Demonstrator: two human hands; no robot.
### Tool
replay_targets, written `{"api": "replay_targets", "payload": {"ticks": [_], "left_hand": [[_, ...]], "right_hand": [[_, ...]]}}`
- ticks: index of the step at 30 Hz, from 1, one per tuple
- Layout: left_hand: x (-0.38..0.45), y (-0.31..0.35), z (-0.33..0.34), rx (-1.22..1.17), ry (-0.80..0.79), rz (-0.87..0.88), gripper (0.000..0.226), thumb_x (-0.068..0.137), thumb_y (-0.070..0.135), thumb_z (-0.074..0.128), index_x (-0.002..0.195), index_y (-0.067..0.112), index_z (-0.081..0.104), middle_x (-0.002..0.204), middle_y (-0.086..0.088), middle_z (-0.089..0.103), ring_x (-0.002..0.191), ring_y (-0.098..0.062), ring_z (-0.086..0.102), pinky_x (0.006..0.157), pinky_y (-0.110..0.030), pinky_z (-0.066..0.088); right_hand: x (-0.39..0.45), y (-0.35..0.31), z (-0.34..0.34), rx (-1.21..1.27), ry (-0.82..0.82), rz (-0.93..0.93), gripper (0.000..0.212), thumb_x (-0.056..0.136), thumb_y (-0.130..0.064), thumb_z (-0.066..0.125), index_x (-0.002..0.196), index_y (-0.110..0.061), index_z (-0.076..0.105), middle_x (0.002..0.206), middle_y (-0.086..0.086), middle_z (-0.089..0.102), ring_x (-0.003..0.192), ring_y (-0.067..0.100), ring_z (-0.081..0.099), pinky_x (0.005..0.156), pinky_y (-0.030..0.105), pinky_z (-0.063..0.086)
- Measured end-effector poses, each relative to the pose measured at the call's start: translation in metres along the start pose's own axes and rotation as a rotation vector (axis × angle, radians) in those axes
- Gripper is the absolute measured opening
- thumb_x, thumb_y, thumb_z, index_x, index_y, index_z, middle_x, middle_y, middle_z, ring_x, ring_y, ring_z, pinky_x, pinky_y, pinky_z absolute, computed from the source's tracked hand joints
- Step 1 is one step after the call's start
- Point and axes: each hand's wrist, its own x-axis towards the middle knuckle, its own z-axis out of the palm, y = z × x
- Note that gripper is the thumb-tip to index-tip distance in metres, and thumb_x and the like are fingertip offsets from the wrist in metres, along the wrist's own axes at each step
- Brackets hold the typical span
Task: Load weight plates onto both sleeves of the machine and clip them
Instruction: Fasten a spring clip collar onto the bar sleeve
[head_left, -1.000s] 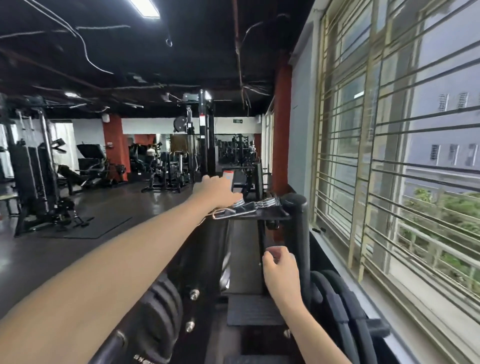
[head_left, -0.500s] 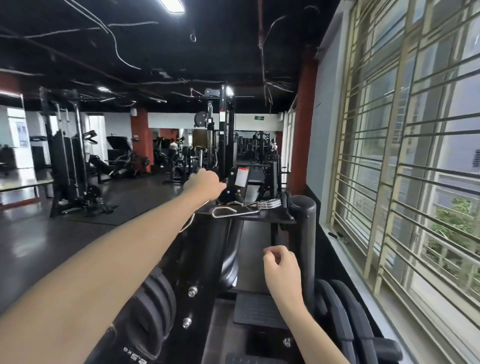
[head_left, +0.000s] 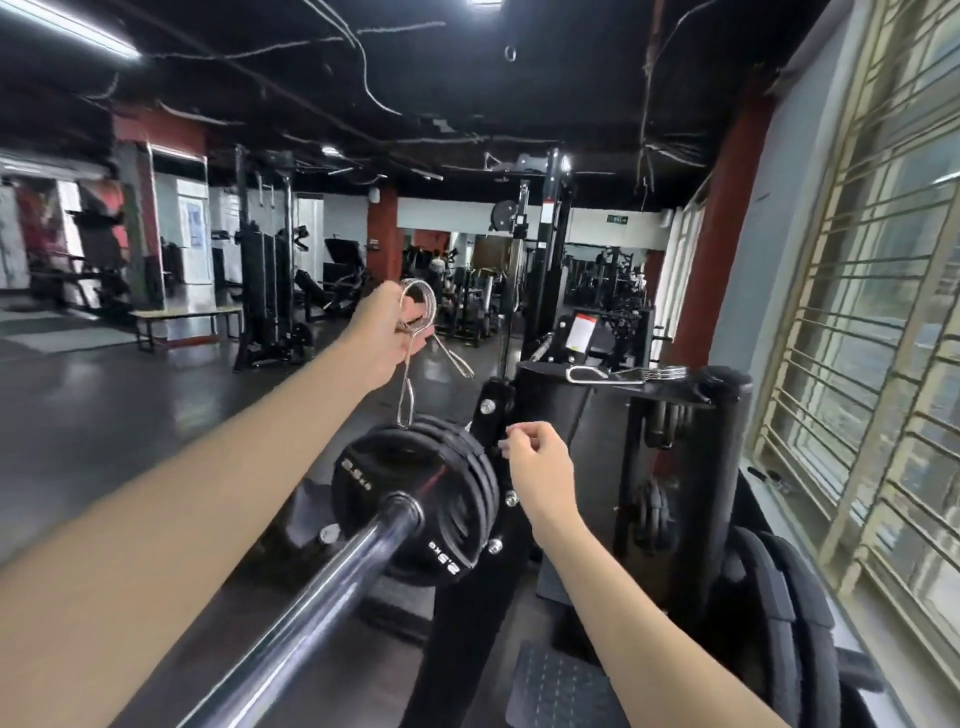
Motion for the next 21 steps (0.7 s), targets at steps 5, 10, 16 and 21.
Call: {"api": "replay_targets", "payload": {"ticks": [5,10,16,21], "left_hand": [[-0.09,0.002,-0.087,-0.276,0.05,-0.162,0.04,0.095,0.051,0.06,0.103,0.015,0.047,0.085,-0.004,0.071,0.075,-0.02,0.069,0.059,-0.023,0.052],[-0.172,-0.004,-0.153,-0.327,0.025,-0.357,0.032,0.095,0.042,0.059,0.102,0.012,0.05,0.094,-0.005,0.064,0.074,-0.021,0.067,0.061,-0.026,0.049],[-0.241,-0.02,-0.193,-0.37,0.036,-0.481,0.027,0.094,0.04,0.055,0.093,0.013,0.054,0.075,0.0,0.06,0.066,-0.02,0.064,0.054,-0.025,0.043],[-0.281,-0.037,-0.202,-0.41,0.033,-0.521,0.027,0.09,0.038,0.055,0.085,0.012,0.055,0.07,-0.001,0.056,0.056,-0.019,0.059,0.049,-0.022,0.046]], "right_hand": [[-0.078,-0.028,0.055,0.338,-0.046,0.226,0.029,0.104,-0.041,0.046,0.094,-0.02,0.062,0.096,0.002,0.071,0.091,0.018,0.065,0.085,0.04,0.053],[-0.178,-0.056,0.081,0.773,-0.208,0.59,0.055,0.098,-0.062,0.045,0.111,-0.011,0.061,0.103,0.008,0.068,0.096,0.026,0.063,0.085,0.044,0.052],[-0.257,-0.075,0.065,0.627,0.085,0.475,0.025,0.1,-0.034,0.046,0.113,-0.016,0.059,0.121,0.006,0.067,0.11,0.021,0.062,0.102,0.05,0.049],[-0.315,-0.067,0.065,-0.209,0.136,-0.118,0.049,0.099,-0.046,0.054,0.135,-0.011,0.054,0.13,0.0,0.056,0.12,0.014,0.052,0.104,0.036,0.043]]}}
